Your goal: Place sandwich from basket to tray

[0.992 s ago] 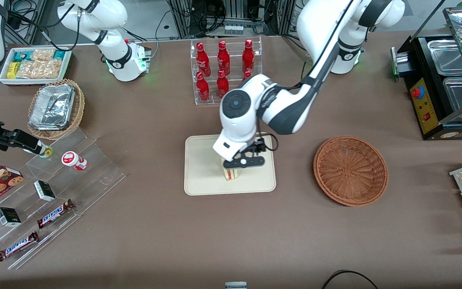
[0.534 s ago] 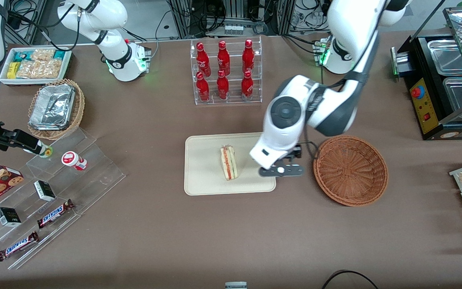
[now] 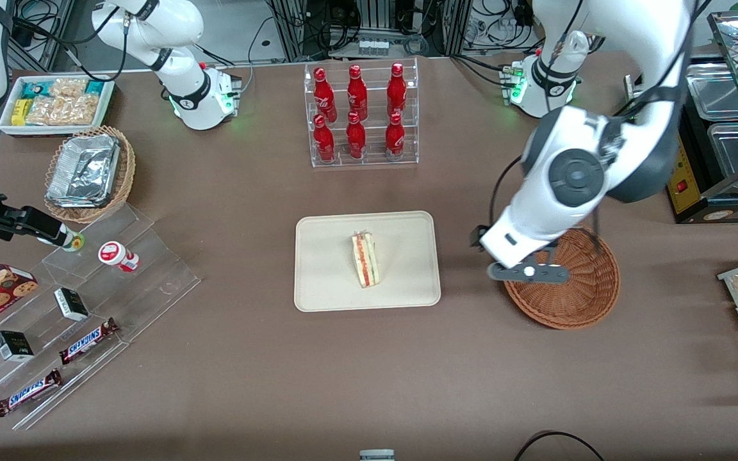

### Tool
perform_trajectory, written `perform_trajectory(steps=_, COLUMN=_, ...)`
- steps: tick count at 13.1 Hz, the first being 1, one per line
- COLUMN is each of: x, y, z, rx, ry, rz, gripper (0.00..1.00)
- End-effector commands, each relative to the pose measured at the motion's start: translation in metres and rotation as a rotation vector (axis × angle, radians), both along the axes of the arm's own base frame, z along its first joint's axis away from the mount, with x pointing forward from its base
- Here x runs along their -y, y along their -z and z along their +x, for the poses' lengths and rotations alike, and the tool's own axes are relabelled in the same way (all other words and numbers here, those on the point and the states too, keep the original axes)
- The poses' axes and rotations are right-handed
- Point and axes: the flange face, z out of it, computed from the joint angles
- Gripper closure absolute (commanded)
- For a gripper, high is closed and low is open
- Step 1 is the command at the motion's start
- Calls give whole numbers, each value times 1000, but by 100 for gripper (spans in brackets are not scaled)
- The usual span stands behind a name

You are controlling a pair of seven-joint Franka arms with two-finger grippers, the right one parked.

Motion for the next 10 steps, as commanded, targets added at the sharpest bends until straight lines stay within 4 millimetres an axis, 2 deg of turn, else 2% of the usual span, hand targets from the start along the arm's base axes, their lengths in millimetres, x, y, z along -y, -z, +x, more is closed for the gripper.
perform_trajectory(steps=1, x=-33, y=-22, z=-13, rx=-42, ry=53, rz=-13, gripper=0)
perform_trajectory(steps=3, x=-68, y=-42, z=-14, rx=-57, ry=52, rz=-13, gripper=0)
perform_trajectory(steps=5, x=-93, y=-64, z=-21, rx=-75, ry=67, rz=-17, gripper=0)
perform_trajectory(steps=8, x=-113, y=-81, z=-26, rx=-72, ry=45, rz=-15, gripper=0)
perform_trajectory(steps=10, x=-135, y=-95, z=-31, rx=-84, ry=64, rz=-22, gripper=0)
